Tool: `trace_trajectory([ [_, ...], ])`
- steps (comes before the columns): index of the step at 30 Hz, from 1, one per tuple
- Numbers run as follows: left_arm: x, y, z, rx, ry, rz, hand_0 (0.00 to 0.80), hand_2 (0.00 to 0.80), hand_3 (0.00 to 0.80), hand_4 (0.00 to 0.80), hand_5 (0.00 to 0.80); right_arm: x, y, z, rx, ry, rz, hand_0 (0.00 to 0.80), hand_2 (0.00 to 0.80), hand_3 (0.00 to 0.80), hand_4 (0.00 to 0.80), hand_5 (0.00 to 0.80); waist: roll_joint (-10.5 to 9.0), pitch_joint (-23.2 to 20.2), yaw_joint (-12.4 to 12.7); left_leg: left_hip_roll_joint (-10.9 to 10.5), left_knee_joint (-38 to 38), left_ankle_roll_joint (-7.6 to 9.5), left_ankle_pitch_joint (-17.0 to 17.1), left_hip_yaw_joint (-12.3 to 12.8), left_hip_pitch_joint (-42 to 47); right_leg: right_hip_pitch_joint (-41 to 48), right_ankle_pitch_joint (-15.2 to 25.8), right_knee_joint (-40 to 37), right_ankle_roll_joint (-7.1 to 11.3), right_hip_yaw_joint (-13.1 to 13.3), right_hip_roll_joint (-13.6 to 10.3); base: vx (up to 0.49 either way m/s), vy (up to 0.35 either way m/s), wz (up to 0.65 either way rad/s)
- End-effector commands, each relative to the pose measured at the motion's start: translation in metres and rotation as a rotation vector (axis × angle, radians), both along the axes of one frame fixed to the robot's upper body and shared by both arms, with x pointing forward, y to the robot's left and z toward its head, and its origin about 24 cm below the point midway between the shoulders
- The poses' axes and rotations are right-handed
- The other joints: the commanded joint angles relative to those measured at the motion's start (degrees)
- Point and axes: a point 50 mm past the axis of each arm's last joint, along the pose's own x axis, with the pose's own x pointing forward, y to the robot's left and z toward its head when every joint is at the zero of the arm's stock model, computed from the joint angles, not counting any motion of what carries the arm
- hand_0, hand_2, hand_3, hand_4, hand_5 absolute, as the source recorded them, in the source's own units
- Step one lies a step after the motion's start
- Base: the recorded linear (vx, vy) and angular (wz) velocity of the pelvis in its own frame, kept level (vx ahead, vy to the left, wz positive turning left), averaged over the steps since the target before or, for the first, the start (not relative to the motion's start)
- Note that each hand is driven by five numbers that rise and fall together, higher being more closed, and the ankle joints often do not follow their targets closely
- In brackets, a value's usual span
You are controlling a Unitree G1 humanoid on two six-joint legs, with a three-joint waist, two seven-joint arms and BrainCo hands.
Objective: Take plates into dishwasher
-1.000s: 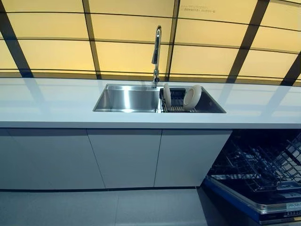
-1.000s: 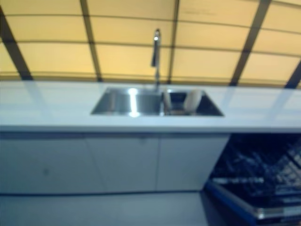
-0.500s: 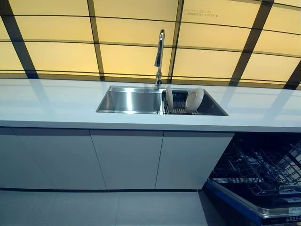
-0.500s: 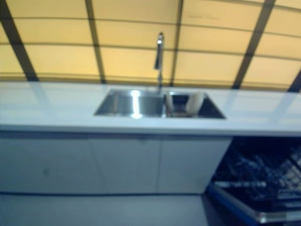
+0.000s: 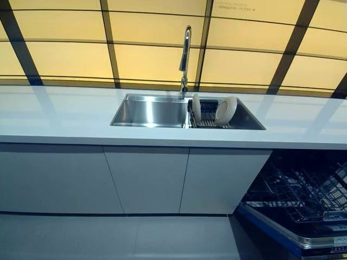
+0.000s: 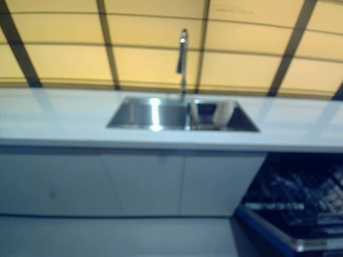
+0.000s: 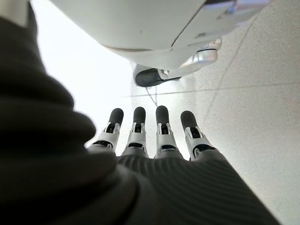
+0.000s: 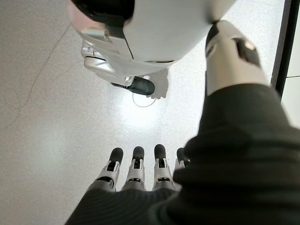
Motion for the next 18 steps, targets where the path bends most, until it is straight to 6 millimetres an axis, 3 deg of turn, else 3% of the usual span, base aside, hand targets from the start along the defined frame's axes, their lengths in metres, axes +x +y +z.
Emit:
trace_trajectory([
  [1,0.012,-0.012,-0.002,-0.017,-0.013,0.055,0.0,0.0,0.0,0.0,0.0,0.006,0.005,0.0,0.023,0.033,0.067,0.0,0.0,0.0,0.0,0.0,1.71,2.64,1.63,-5.78,-0.1,5.97,-5.57,0.1,1.44,-3.01,1.31,0.14,-1.49,0.09,5.92,0.0,0.0,0.0],
  [8,0.017,-0.012,-0.001,-0.009,-0.032,0.048,0.0,0.0,0.0,0.0,0.0,0.009,0.006,0.0,0.035,0.035,0.087,0.0,0.0,0.0,0.0,0.0,1.85,2.62,1.52,-5.77,-0.1,6.04,-5.75,-0.08,1.89,-2.42,0.75,0.14,-1.88,-0.06,6.17,-0.009,-0.033,0.01],
  [17,0.02,-0.009,0.0,0.033,-0.022,0.067,0.0,0.0,0.0,0.0,0.0,0.018,0.006,0.002,0.048,0.024,0.094,0.0,0.0,0.0,0.0,0.0,1.85,3.36,1.57,-5.51,-0.1,6.4,-5.3,-2.34,3.81,-1.97,-2.22,3.91,-3.53,0.28,7.05,0.008,-0.071,0.07],
  [18,0.018,-0.007,0.0,0.045,-0.012,0.094,0.0,0.0,0.0,0.0,0.0,0.023,0.005,0.003,0.049,0.017,0.106,0.0,0.0,0.0,0.0,0.0,1.06,4.25,1.71,-5.18,7.2,6.39,-7.48,-1.95,1.43,-2.91,-3.84,6.9,-4.58,0.41,6.5,-0.003,-0.102,0.07],
])
